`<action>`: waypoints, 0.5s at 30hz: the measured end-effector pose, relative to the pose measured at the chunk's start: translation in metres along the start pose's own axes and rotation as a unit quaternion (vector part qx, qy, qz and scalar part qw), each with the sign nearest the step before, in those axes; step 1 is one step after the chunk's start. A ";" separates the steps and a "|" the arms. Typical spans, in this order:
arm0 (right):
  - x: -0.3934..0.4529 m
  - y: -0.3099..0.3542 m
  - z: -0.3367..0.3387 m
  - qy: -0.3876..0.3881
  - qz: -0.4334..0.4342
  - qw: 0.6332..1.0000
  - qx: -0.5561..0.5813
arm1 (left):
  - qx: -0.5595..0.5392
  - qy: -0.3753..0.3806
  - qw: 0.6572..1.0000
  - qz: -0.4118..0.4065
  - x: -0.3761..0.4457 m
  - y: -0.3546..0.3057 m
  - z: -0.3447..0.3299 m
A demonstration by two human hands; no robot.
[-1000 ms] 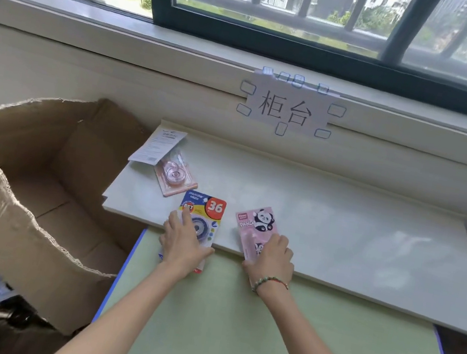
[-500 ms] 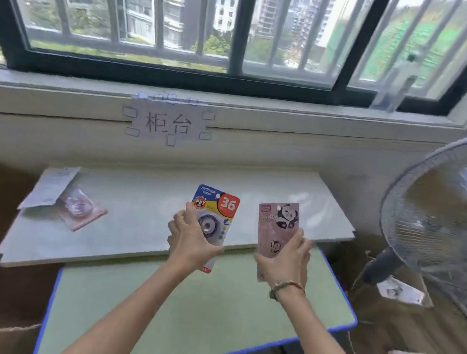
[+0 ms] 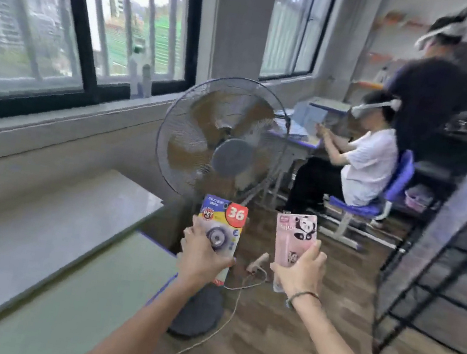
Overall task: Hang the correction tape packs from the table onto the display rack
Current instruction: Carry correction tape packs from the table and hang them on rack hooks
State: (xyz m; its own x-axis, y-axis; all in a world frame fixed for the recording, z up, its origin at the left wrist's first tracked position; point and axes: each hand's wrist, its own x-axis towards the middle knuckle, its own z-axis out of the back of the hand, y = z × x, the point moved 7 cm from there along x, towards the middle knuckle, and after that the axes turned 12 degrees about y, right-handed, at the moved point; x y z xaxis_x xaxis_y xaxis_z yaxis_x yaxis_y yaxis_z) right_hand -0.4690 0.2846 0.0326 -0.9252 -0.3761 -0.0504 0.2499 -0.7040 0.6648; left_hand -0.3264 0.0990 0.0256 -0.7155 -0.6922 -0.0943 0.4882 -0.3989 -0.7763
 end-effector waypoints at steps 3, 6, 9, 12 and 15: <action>0.013 -0.067 0.066 -0.050 -0.053 0.997 0.011 | 0.015 0.038 0.999 -0.036 0.007 -0.068 -0.067; 0.022 -0.135 0.135 -0.100 -0.105 0.989 -0.006 | 0.017 0.074 0.994 -0.082 0.010 -0.137 -0.142; 0.029 -0.206 0.207 -0.148 -0.144 0.978 -0.001 | 0.000 0.105 0.987 -0.119 0.006 -0.208 -0.220; 0.032 -0.279 0.274 -0.182 -0.186 0.966 0.006 | 0.001 0.149 0.977 -0.153 -0.006 -0.275 -0.304; 0.026 -0.341 0.329 -0.212 -0.215 0.953 0.008 | 0.000 0.204 0.964 -0.173 -0.022 -0.328 -0.384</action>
State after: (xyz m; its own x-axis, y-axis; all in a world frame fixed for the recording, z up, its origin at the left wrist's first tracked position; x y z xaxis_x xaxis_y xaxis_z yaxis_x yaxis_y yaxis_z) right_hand -0.6721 0.7134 0.0496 -0.9745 0.2238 -0.0176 -0.1790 -0.7272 0.6627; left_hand -0.6628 0.4764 0.0426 -0.9722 -0.2241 -0.0681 0.1863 -0.5637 -0.8047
